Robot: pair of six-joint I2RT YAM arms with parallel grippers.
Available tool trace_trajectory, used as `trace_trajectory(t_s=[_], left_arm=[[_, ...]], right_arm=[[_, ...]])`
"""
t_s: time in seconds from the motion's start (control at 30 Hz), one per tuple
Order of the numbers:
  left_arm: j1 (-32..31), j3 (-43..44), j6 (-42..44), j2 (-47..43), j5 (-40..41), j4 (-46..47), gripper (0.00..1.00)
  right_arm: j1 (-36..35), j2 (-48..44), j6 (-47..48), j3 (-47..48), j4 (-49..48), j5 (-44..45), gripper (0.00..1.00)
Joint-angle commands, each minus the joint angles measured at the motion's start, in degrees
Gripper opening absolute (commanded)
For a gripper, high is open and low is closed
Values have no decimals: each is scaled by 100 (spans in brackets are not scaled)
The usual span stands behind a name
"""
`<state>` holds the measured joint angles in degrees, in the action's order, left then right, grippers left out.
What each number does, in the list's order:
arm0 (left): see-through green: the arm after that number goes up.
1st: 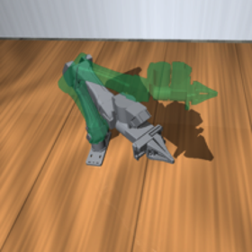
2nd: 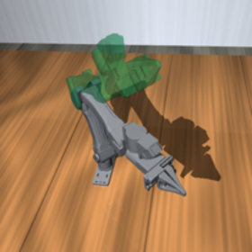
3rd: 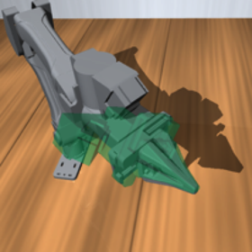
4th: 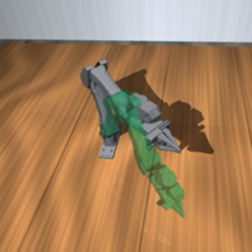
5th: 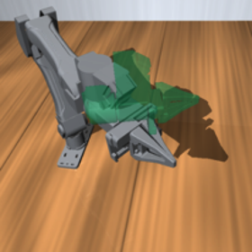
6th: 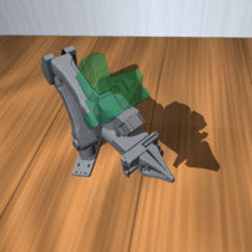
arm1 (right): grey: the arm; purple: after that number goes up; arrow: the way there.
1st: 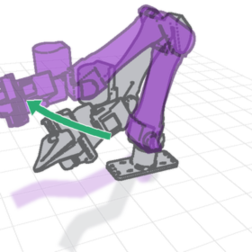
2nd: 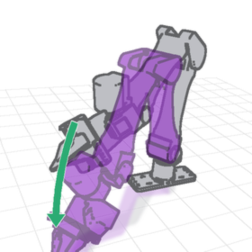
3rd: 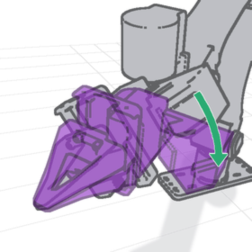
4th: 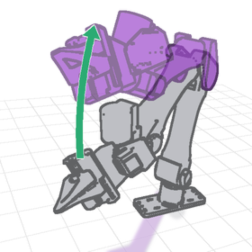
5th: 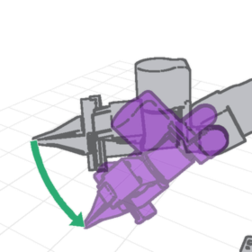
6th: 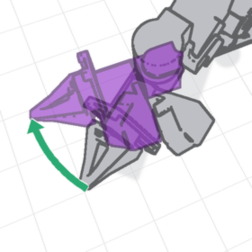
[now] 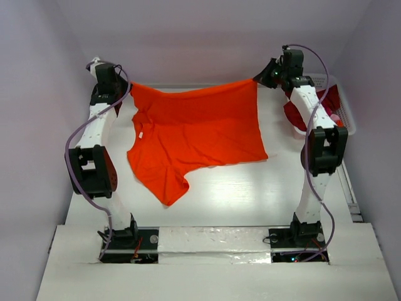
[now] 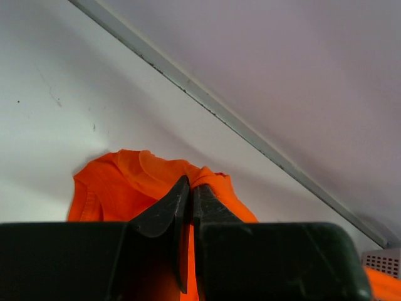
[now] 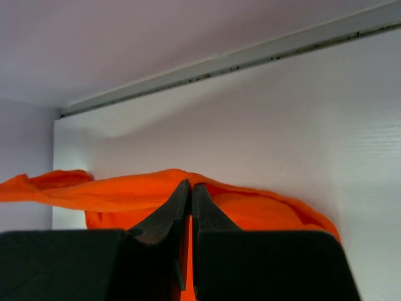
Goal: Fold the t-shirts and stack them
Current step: Grap the side of the flattened tshirt furthest away from the robot with both arms
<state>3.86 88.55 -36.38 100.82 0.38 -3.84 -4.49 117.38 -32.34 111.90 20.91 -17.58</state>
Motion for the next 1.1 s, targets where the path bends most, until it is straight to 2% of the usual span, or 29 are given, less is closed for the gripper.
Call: trace_trajectory(t_s=[0.0,0.17,0.27,0.57,1.07], left_arm=[[27,320,-45,-36,32,102,0],[27,285,17,17,32,50,0],[-25,233,43,26,14,67,0],[-78,-100,35,26,-12,181,0],[-245,-1094,35,-387,322,235,0]], right_arm=[[-8,530,-1,850,694,27,0],[-8,1268,-27,1763,968,-96,0],[-8,1497,-132,1993,986,-219,0],[-8,1805,-220,2099,889,-386,0],[45,1736,-299,1819,836,44,0]])
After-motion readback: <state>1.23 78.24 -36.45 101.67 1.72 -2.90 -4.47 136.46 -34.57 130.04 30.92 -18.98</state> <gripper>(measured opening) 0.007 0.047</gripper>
